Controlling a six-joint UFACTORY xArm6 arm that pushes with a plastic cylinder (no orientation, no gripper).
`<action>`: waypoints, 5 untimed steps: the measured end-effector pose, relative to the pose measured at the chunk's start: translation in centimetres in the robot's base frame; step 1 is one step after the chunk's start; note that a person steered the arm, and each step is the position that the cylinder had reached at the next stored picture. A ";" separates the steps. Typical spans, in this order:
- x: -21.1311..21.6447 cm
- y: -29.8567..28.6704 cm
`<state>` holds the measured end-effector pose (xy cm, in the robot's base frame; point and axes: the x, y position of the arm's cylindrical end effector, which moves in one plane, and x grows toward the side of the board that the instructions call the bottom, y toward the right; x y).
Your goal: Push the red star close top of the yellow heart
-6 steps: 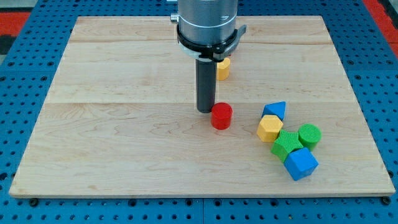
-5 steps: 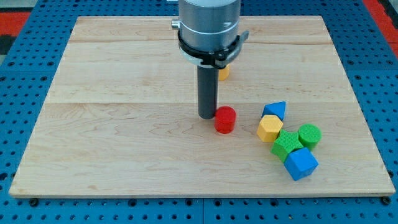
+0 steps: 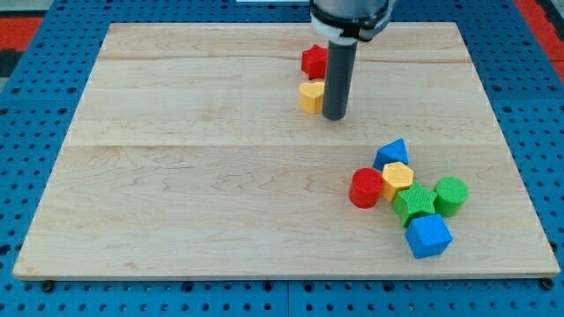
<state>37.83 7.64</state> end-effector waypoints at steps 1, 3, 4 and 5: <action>-3.1 2.0; -12.8 0.9; -12.6 -2.8; -10.6 -4.7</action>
